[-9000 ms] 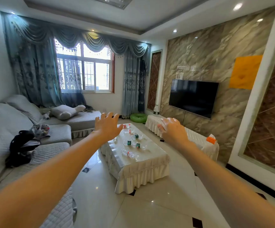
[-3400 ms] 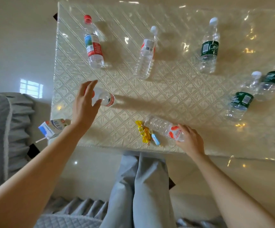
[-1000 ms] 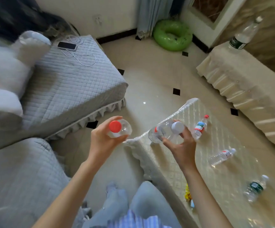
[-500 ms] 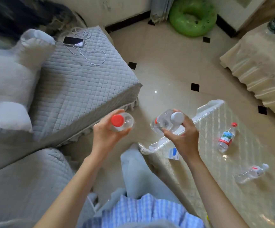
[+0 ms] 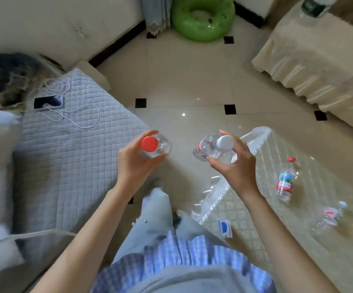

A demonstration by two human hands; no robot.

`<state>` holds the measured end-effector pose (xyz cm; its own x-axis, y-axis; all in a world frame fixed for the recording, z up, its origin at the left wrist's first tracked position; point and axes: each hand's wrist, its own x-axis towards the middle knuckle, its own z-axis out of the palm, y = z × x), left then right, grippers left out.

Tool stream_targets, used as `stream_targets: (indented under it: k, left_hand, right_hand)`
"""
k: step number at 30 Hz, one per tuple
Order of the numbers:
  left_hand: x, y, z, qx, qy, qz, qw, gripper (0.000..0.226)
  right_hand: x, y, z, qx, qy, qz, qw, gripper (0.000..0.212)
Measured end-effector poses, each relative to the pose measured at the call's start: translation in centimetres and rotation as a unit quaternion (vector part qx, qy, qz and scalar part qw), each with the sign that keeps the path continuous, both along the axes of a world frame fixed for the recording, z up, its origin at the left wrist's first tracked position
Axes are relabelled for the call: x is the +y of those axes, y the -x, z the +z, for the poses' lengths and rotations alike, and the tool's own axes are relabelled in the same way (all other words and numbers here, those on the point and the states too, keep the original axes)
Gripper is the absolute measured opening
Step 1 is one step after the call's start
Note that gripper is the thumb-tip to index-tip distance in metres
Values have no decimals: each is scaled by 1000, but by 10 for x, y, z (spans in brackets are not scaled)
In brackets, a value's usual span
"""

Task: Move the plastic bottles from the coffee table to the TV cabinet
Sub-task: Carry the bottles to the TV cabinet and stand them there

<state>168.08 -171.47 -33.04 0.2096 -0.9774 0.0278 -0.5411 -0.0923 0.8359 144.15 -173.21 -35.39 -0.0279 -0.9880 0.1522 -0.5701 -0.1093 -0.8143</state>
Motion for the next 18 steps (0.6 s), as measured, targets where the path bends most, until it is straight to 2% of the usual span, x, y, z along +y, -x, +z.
stream_targets:
  k: [12,18]
  left_hand:
    - [-241,63,-10,49,-33,-167,984,54]
    - [-349,115,-12,17,-29,-267,963,52]
  right_hand:
    - [-149,58,-8,13,-2,-200,980,67]
    - [-208,92,-1,16,-2,-289,957,63]
